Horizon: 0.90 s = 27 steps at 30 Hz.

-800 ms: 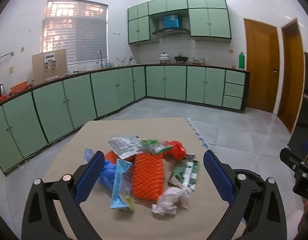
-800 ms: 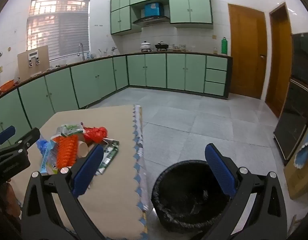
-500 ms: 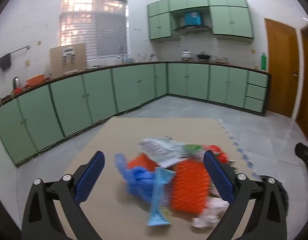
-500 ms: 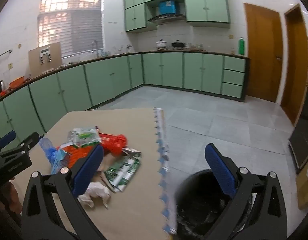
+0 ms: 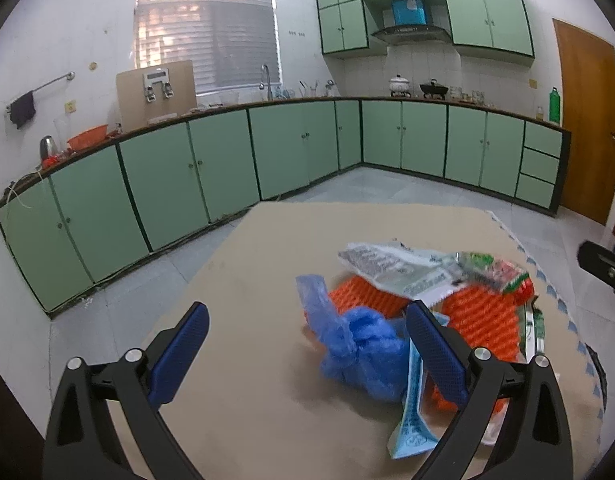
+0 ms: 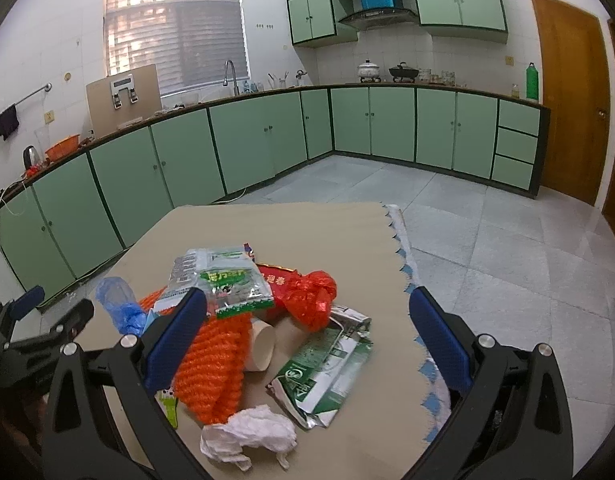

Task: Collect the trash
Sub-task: 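Reach the left gripper toward the light-blue drink carton on the table, then grasp the blue carton with the left gripper while the right gripper grasps the white tissue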

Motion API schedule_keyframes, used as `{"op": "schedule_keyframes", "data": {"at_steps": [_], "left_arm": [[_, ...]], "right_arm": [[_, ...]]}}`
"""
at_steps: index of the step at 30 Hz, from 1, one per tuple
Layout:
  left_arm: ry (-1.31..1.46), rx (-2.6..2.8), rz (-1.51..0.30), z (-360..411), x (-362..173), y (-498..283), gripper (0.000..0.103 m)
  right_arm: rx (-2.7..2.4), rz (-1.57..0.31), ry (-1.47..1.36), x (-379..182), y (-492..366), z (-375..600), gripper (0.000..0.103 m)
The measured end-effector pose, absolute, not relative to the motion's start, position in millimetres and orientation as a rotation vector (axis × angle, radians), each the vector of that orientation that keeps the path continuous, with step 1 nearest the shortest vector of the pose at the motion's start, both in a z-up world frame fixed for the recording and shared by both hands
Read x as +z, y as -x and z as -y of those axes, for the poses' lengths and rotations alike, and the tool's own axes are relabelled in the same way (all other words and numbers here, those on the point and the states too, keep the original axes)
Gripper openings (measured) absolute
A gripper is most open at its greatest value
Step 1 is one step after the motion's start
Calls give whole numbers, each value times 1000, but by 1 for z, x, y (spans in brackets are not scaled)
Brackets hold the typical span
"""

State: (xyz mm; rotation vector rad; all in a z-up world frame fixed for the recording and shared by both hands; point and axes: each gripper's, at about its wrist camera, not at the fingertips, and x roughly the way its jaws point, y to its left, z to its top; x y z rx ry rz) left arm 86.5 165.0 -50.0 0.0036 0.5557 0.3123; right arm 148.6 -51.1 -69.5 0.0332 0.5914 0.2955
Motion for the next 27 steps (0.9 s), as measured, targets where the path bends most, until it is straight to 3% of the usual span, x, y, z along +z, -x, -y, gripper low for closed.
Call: {"op": "schedule_keyframes", "data": {"at_steps": [6, 10, 17, 27], "left_arm": [[39, 260, -589, -164, -61, -79, 95], [33, 217, -616, -151, -72, -80, 84], [39, 178, -669, -135, -94, -84, 73], [58, 96, -745, -125, -118, -94, 31]], "right_arm": [[257, -577, 41, -82, -150, 47, 95], [245, -591, 35, -88, -150, 50, 80], [241, -621, 45, -105, -138, 59, 72], [273, -648, 16, -112, -137, 66, 63]]}}
